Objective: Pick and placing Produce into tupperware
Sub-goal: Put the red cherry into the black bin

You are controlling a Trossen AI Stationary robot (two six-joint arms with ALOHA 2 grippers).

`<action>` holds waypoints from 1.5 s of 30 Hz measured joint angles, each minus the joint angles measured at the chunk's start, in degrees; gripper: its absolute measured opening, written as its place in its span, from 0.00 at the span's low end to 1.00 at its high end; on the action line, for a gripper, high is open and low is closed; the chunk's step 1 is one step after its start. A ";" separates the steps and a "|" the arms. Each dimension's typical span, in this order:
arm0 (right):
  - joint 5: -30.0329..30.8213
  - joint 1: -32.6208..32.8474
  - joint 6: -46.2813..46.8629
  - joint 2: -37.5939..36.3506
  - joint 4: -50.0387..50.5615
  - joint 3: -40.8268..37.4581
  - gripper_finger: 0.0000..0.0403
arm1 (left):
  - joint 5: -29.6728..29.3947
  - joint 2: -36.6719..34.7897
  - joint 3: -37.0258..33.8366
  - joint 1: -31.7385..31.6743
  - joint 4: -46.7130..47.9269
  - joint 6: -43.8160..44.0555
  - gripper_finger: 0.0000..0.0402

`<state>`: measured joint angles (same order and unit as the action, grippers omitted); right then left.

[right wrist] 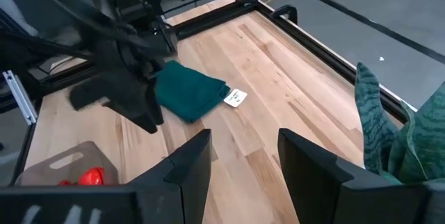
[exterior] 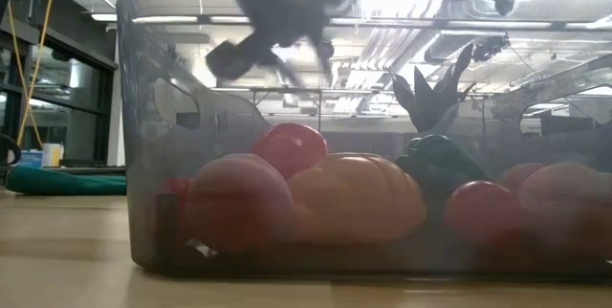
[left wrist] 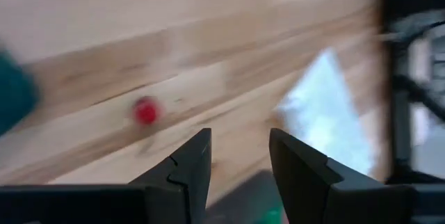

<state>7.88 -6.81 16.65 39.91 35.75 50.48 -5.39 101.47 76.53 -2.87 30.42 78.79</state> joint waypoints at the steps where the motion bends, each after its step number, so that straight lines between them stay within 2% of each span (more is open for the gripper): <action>1: -0.08 0.00 -0.19 -0.06 0.06 0.00 0.39 | -0.77 0.61 1.52 0.02 -0.10 -0.56 0.33; 6: -1.53 0.02 -0.11 -0.47 0.49 0.00 0.39 | -2.19 5.46 8.26 -0.55 5.60 -0.97 0.33; 9: -1.97 0.07 -0.06 -0.82 0.72 0.01 0.39 | -1.52 8.47 12.13 -0.56 13.09 -1.33 0.33; 14: -2.14 0.04 -0.02 -1.66 1.57 0.00 0.39 | -0.38 13.90 16.70 -0.46 18.33 -2.03 0.33; 19: -2.38 0.04 0.21 -2.33 2.29 0.02 0.39 | 0.60 15.53 17.02 -0.48 16.33 -0.49 0.33; 25: -2.38 0.04 -0.01 -2.64 2.43 0.02 0.39 | 2.60 16.81 16.75 -0.48 20.79 -0.08 0.33; 45: -2.41 0.04 -0.22 -2.61 2.84 0.02 0.39 | 5.01 21.14 16.81 -0.48 20.52 -0.41 0.33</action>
<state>5.46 -6.76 16.43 37.30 38.59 50.50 -0.38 122.61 93.34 -3.36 50.93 78.39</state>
